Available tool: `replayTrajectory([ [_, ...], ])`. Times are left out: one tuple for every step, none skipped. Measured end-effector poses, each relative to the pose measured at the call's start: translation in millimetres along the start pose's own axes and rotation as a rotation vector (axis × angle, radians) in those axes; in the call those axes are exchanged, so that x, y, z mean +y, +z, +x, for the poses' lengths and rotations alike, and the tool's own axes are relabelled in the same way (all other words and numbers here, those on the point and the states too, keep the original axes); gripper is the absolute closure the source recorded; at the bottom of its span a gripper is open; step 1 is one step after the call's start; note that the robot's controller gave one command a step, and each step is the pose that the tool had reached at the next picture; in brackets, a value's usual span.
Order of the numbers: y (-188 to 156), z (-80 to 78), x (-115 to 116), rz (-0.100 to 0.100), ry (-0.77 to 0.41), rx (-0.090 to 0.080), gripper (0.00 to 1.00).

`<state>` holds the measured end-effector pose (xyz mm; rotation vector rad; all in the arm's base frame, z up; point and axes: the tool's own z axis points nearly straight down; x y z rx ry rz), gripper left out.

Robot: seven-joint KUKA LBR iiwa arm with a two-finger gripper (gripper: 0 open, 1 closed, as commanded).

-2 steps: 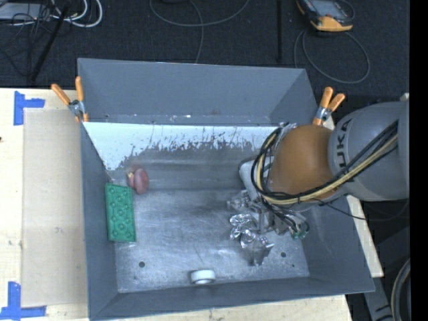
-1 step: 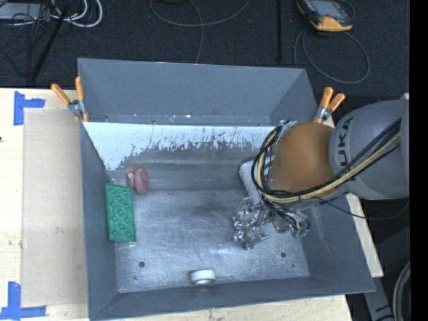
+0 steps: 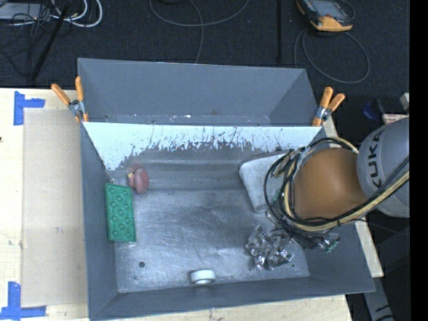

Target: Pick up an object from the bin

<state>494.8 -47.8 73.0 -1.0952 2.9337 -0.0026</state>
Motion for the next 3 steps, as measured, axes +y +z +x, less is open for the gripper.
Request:
replayTrajectory([
  [-117.1, 19.3, -3.2, 0.0, 0.053, 0.004, 1.0],
  [-94.8, 10.4, -25.5, -0.006, 0.119, 0.008, 1.0],
  [-189.2, -0.4, -18.4, 0.001, 0.13, 0.002, 1.0],
])
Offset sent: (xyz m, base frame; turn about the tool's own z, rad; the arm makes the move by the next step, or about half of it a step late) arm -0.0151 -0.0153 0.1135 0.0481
